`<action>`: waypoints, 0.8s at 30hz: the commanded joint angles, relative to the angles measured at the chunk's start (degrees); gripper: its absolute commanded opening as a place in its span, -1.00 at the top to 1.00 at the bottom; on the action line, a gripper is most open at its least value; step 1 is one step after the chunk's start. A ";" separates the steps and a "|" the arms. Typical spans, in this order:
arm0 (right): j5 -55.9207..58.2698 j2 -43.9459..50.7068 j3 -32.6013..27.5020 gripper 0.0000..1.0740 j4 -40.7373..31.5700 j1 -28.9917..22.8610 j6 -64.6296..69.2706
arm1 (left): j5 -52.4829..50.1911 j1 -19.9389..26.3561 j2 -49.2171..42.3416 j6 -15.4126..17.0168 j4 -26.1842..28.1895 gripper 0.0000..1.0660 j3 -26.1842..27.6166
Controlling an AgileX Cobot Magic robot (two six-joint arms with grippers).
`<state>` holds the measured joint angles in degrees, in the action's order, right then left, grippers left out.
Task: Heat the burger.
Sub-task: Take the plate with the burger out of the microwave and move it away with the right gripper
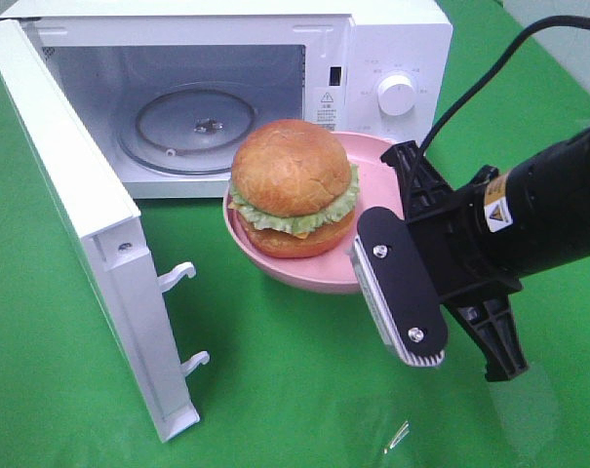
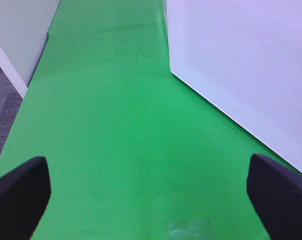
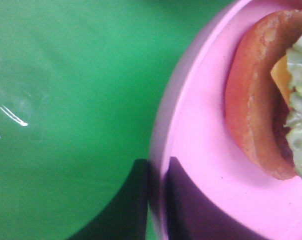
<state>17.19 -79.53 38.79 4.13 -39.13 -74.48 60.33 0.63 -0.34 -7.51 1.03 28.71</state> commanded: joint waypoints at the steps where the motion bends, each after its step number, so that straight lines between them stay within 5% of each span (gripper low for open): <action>1: -1.66 4.41 -1.38 1.00 0.23 0.34 2.41 | -0.80 0.06 -1.03 0.11 0.23 -0.88 -0.11; 12: 5.67 15.01 -7.68 1.00 2.18 0.34 8.08 | -0.80 0.06 -1.03 0.11 0.23 -0.88 -0.11; 18: 11.17 18.79 -8.94 1.00 10.89 0.34 20.00 | -0.80 0.06 -1.03 0.11 0.23 -0.88 -0.11; 19: 14.84 20.23 -9.40 1.00 17.42 0.34 30.94 | -0.80 0.06 -1.03 0.11 0.23 -0.88 -0.11; 24: 20.23 20.74 -9.40 1.00 26.99 0.34 47.78 | -0.80 0.06 -1.03 0.11 0.23 -0.88 -0.11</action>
<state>37.18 -59.70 29.05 24.35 -39.13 -36.33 60.33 0.63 -0.34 -7.51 1.03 28.71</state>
